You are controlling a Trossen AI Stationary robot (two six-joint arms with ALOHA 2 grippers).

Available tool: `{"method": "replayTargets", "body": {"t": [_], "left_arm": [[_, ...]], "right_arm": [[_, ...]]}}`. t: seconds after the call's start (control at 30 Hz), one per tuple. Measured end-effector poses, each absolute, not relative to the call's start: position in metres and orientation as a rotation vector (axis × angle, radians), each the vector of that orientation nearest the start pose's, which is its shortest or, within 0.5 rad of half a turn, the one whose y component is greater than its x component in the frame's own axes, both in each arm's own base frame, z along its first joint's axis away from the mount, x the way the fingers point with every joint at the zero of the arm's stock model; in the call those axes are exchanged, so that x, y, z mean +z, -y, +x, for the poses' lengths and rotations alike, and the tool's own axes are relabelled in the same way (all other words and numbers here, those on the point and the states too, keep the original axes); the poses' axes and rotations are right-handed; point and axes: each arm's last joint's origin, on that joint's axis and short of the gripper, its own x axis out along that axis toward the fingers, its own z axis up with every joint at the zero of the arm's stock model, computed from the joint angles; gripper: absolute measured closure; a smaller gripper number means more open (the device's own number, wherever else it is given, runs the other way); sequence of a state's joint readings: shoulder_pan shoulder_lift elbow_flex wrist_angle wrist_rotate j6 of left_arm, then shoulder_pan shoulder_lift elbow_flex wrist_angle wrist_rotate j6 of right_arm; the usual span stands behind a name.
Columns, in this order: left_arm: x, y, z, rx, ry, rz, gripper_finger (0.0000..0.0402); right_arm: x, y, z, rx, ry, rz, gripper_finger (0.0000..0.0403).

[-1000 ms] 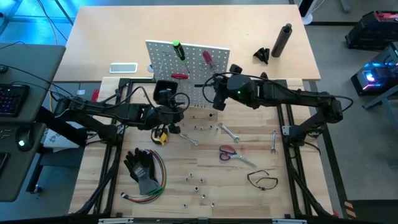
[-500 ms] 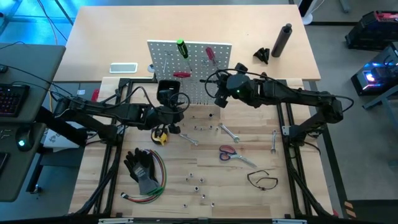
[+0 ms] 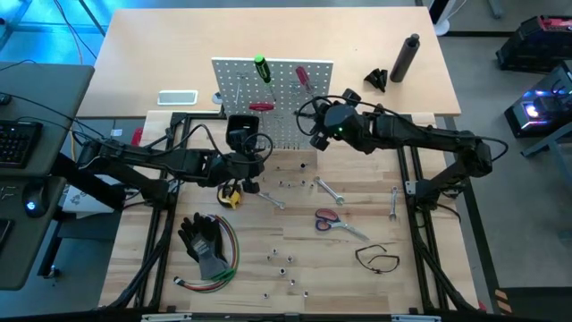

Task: Hang tools onto peg board
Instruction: Hang the black pliers on the white peg board

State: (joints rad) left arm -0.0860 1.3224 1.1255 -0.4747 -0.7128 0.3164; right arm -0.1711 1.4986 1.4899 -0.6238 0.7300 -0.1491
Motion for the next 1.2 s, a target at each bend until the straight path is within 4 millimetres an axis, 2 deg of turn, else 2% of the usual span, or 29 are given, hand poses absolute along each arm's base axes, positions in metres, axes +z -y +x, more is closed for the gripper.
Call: {"method": "replayTargets", "body": {"t": [0.33, 0.5, 0.83, 1.0, 1.2], "left_arm": [[0.315, 0.005, 0.278, 0.501, -0.724, 0.561, 0.0288], [0.315, 0.005, 0.278, 0.5, -0.724, 0.561, 0.0288], [0.314, 0.005, 0.278, 0.493, -0.723, 0.559, 0.0288], [0.314, 0.006, 0.279, 0.443, -0.712, 0.54, 0.0288], [0.317, 0.004, 0.293, 0.438, -0.627, 0.562, 0.0288]], "right_arm": [[0.374, 0.072, 0.312, -0.808, -0.684, -0.346, 0.027], [0.383, 0.065, 0.31, -0.786, -0.64, -0.374, 0.027], [0.403, 0.047, 0.28, -0.777, -0.632, -0.403, 0.027], [0.398, 0.037, 0.264, -0.742, -0.716, -0.345, 0.027], [0.381, 0.029, 0.258, -0.75, -0.796, -0.284, 0.027]]}}
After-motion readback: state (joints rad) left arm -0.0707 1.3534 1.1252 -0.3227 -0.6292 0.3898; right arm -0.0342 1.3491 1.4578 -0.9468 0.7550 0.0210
